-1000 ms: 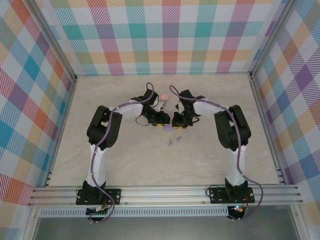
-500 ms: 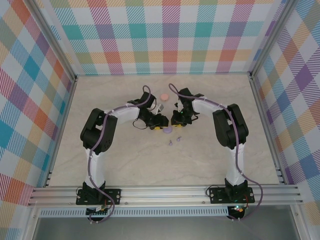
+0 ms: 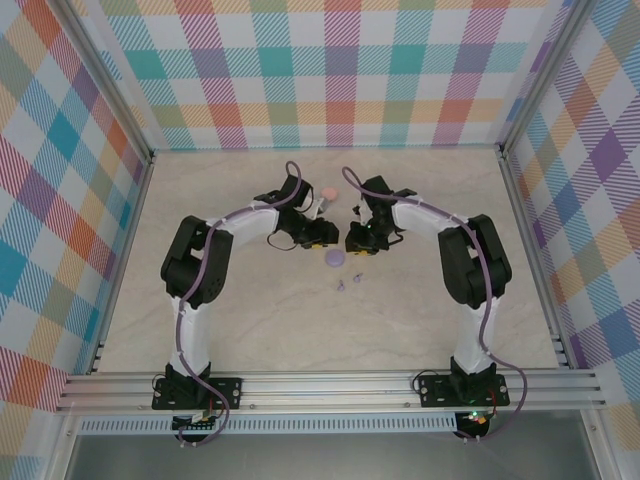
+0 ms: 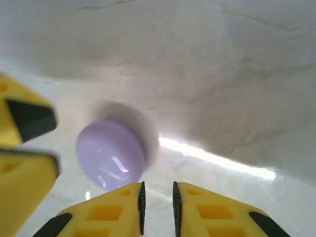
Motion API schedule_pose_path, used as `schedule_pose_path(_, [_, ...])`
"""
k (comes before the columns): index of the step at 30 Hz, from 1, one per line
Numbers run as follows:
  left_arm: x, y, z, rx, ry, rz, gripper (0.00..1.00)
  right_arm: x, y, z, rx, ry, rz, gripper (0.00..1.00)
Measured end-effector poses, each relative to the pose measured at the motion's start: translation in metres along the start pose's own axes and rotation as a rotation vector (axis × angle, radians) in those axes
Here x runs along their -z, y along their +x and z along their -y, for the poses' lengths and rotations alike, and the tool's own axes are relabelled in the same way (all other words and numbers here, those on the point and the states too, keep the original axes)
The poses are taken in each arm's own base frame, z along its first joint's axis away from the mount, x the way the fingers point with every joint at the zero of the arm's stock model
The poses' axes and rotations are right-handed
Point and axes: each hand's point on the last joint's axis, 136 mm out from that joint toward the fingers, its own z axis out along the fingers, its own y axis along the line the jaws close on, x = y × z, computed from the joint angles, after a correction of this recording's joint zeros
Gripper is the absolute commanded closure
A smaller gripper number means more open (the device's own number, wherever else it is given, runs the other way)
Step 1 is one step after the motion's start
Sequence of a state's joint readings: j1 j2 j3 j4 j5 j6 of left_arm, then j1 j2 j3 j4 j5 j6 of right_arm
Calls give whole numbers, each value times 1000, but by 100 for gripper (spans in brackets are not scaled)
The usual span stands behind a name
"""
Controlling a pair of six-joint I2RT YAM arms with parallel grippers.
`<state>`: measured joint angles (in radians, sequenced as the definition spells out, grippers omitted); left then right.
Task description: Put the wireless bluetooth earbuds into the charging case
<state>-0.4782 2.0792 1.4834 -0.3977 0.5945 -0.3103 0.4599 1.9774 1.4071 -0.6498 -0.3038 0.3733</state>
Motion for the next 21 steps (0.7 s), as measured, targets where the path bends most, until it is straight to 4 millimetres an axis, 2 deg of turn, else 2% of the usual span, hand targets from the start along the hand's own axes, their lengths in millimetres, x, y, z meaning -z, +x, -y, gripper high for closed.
schedule_pose_path(3, [-3,-6,-2,-6,-6,8,72,3,3,-6,6,-29,-4,77])
schedule_pose_path(8, [-9,-3,-17,16,-66,-7,83,-2,13,-14,21,-43,-30,79])
schedule_pose_path(14, [-11,4,-28,39,-108,-35,84,-7,18,-20,36,-44,-46,80])
schedule_pose_path(21, [-11,10,-30,47,-114,-56,84,-20,23,-13,27,-20,-77,80])
